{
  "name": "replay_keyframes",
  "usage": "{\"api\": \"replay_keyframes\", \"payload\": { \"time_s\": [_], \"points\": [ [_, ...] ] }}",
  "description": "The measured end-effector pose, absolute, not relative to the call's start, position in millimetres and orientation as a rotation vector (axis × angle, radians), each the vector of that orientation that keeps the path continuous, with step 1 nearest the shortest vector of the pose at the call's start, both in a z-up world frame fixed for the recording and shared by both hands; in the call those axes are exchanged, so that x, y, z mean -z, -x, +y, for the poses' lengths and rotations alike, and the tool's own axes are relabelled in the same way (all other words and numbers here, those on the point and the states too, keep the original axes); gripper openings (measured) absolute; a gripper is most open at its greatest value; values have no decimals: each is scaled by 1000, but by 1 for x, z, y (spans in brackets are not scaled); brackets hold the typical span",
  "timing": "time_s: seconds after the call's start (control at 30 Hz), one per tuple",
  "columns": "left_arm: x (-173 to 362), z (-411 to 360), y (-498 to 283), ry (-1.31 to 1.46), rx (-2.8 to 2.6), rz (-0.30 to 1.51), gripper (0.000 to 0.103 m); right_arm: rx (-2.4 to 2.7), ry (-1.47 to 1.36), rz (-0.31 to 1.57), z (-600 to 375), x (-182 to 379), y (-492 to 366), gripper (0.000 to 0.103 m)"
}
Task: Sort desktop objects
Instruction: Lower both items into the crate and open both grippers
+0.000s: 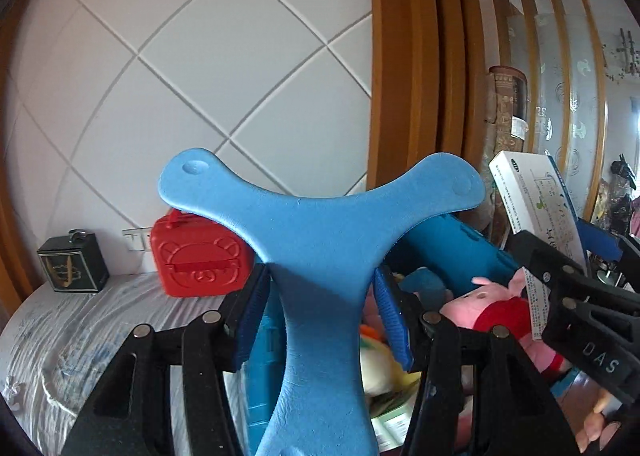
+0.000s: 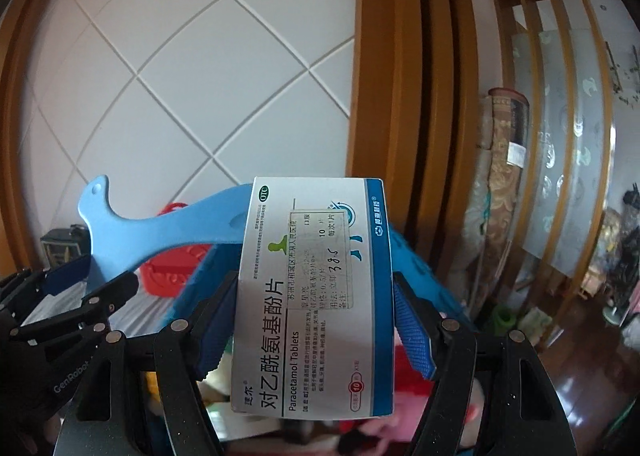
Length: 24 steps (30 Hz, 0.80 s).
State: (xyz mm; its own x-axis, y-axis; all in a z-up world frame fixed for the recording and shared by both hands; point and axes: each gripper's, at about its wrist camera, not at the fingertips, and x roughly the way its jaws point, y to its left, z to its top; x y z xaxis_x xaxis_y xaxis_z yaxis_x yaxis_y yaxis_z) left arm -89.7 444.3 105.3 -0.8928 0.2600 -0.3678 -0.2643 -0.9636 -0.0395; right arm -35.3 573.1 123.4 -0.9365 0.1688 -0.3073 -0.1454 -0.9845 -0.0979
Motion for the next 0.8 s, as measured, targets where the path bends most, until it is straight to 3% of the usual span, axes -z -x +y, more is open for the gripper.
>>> {"api": "replay_keyframes", "payload": {
  "time_s": [0.27,0.47,0.57,0.7,0.8],
  "points": [
    [-70,541,108,735,-2794,98,53,-2950,684,-138,660,-94,53,72],
    [-53,554,115,864,-2816,127,54,-2964,845,-122,690,-59,70,72],
    [-54,547,108,859,-2859,144,63,-2976,855,-119,694,-56,67,80],
    [-60,531,99,829,-2888,103,83,-2983,815,-104,701,-61,57,103],
    [-68,524,87,777,-2901,98,89,-2985,790,-93,703,-68,47,103]
  ]
}}
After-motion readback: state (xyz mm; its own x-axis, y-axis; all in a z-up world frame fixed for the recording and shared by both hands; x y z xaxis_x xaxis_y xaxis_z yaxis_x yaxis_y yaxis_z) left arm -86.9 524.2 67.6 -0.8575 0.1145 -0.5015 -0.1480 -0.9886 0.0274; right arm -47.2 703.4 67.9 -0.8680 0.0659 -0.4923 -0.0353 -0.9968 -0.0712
